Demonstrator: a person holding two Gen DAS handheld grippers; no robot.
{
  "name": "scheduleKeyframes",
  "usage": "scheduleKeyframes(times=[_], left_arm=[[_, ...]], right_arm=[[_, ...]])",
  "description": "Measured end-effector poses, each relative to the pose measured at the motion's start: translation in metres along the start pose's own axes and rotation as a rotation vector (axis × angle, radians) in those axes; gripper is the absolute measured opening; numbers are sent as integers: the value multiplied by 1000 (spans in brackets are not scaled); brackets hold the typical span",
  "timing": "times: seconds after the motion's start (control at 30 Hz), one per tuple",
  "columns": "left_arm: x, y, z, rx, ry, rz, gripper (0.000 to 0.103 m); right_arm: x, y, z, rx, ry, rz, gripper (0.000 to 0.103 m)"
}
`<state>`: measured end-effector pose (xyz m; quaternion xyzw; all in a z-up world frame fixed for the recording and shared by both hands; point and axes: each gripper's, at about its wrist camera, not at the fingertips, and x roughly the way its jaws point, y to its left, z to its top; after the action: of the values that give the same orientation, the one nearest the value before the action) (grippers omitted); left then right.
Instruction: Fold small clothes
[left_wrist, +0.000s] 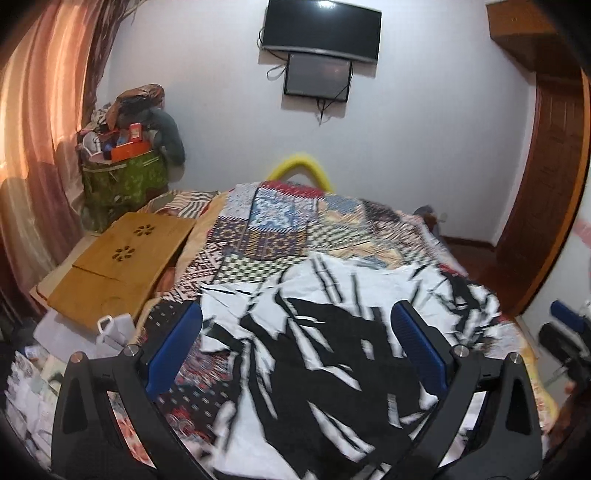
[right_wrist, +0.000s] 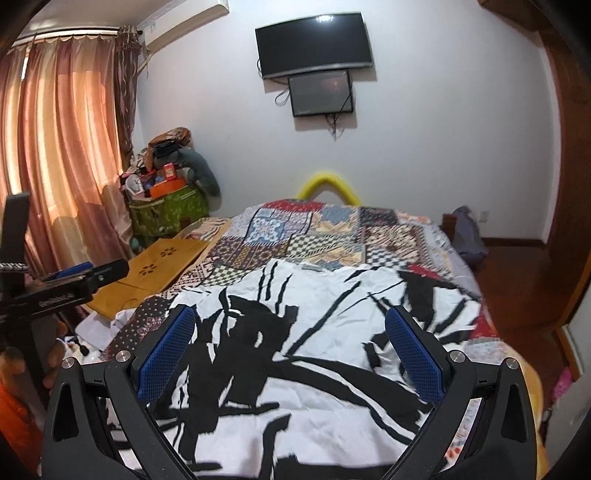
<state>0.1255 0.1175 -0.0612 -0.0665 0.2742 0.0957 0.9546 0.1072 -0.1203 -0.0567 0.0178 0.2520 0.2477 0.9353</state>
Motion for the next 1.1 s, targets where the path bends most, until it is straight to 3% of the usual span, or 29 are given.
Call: scheduleKeyframes(times=[0.1, 0.17, 0.3, 0.37, 0.47, 0.77, 0.9, 1.03, 1.1], left_arm=[[27, 11, 4, 33, 33, 35, 103], [50, 22, 7, 41, 68, 72, 103], [92, 45, 9, 35, 143, 83, 103], [112, 56, 8, 24, 186, 84, 103], [140, 75, 2, 0, 248, 106, 102], [201, 129, -34, -122, 449, 127, 84], [215, 145, -50, -206, 532, 72, 74], [228, 153, -63, -270, 586, 23, 52], [232, 151, -66, -268, 582, 22, 50]], right_arm=[[22, -2, 8, -2, 21, 18, 99], [36, -3, 14, -19, 39, 20, 91], [68, -5, 26, -58, 81, 26, 85], [84, -8, 32, -71, 112, 45, 74], [112, -14, 42, -58, 175, 87, 65], [194, -14, 45, -80, 334, 126, 65], [227, -8, 35, -111, 416, 142, 65], [250, 2, 22, -144, 491, 170, 65], [256, 5, 17, -156, 516, 184, 65]])
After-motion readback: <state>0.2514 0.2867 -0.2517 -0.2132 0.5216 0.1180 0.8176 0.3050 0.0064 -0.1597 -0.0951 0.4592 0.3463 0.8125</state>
